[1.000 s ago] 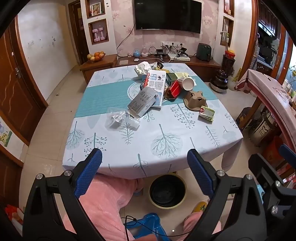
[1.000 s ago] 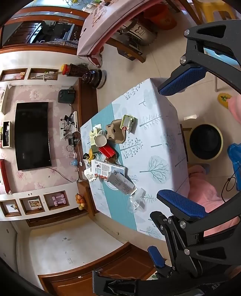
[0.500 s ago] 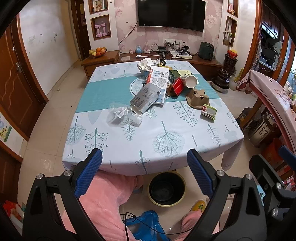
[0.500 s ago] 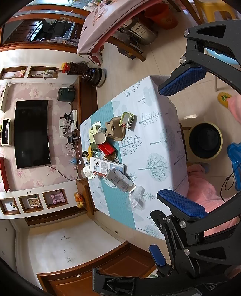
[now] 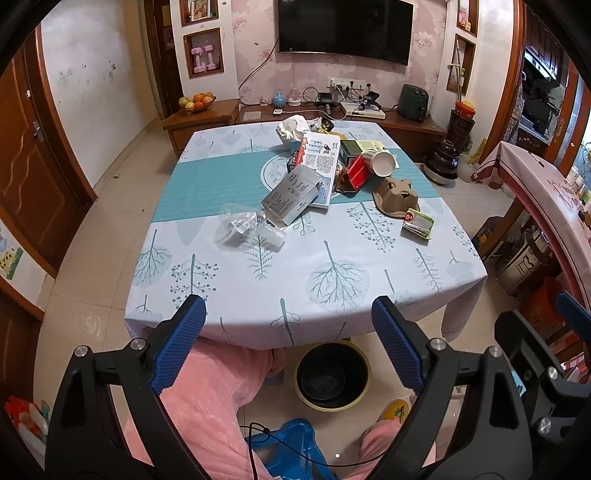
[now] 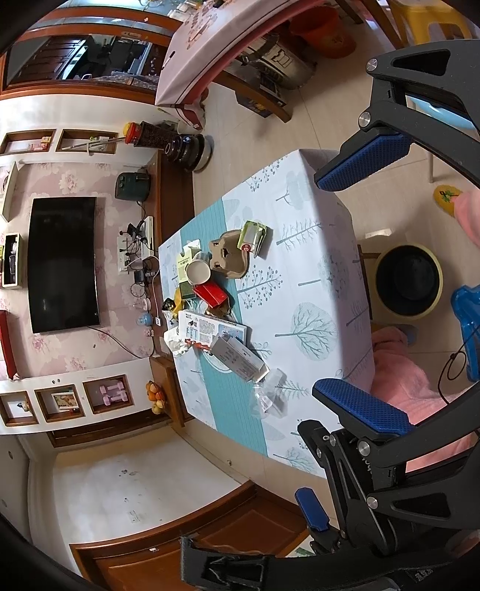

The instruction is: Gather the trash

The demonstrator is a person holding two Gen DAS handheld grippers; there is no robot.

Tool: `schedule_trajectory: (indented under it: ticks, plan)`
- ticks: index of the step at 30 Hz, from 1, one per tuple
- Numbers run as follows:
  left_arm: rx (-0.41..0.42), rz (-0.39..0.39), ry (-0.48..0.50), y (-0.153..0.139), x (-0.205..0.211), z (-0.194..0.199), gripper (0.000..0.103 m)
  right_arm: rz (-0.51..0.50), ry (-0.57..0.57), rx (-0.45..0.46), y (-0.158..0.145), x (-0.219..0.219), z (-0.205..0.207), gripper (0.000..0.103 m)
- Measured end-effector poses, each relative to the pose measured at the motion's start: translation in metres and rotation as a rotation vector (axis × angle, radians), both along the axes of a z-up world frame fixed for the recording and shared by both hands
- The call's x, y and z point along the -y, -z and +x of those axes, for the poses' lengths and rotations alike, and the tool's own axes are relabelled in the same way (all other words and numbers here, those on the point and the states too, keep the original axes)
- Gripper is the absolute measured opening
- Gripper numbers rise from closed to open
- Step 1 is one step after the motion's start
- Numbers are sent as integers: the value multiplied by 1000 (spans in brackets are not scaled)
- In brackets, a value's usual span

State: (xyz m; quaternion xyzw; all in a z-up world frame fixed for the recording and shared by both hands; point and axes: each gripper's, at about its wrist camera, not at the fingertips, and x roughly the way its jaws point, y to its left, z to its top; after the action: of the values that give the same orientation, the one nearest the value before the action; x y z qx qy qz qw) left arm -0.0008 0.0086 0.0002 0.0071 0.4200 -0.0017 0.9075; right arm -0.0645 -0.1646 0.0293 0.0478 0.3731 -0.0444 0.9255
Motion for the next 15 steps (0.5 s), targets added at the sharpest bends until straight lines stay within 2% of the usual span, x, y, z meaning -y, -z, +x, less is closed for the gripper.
schedule_trajectory:
  ticks: [15]
  plan:
    - [-14, 33, -14, 1, -6, 0, 89, 0, -1, -1, -3, -11, -2, 103]
